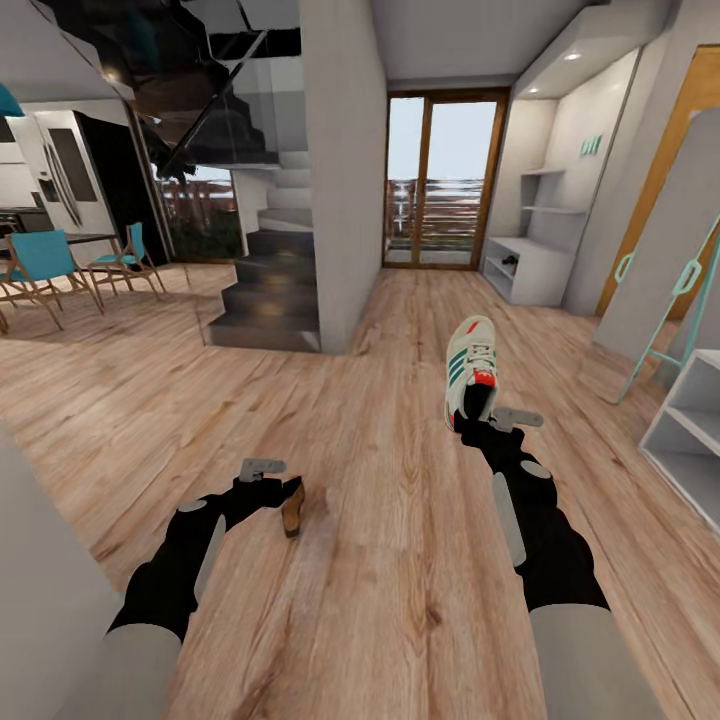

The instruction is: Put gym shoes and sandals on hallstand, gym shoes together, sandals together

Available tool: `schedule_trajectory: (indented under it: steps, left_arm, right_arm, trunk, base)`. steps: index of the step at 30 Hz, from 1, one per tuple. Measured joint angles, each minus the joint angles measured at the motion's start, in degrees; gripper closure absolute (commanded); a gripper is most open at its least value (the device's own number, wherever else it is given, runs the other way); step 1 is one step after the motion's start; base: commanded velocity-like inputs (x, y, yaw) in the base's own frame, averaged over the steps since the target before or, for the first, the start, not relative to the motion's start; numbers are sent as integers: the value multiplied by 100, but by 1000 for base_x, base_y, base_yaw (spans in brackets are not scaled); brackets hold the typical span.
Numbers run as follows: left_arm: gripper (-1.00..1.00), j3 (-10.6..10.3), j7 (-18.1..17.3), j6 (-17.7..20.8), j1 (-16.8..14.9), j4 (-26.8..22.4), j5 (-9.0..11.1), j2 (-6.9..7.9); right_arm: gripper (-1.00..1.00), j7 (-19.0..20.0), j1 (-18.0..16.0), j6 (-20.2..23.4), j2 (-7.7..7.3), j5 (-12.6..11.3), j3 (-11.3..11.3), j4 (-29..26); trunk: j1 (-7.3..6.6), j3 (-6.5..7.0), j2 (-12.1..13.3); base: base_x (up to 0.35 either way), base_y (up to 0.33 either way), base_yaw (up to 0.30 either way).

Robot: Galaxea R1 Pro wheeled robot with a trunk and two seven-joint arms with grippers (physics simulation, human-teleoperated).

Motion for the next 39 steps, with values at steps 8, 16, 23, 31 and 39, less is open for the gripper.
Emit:
schedule_trajectory:
  steps: [8, 16, 23, 31, 39]
  left_arm:
    - [-100, 8, 0, 3, 0, -3, 0, 1]
    - [-100, 10, 0, -6, 2, 5, 0, 1]
    - [-100, 10, 0, -7, 2, 6, 0, 1]
    - [-100, 9, 5, -19, 3, 7, 0, 1]
    - [-100, 6, 43, -263, 31, 30, -7, -10]
  right_arm:
    - [100, 0, -1, -2, 1, 3, 1, 3]
    - [100, 0, -1, -2, 1, 5, 1, 3]
    - [100, 0, -1, -2, 1, 8, 1, 3]
    - [100, 0, -1, -1, 1, 8, 1, 1]
    - [100, 0, 0, 0, 0, 8, 0, 0]
  trunk:
    - [0, 0, 0]
    - [0, 0, 0]
    - [0, 2, 0]
    - [0, 17, 0]
    - [0, 19, 0]
  base:
    - [303, -176, 207]
    - [323, -161, 296]
    - [313, -189, 297]
    - [306, -199, 243]
    - [287, -220, 15]
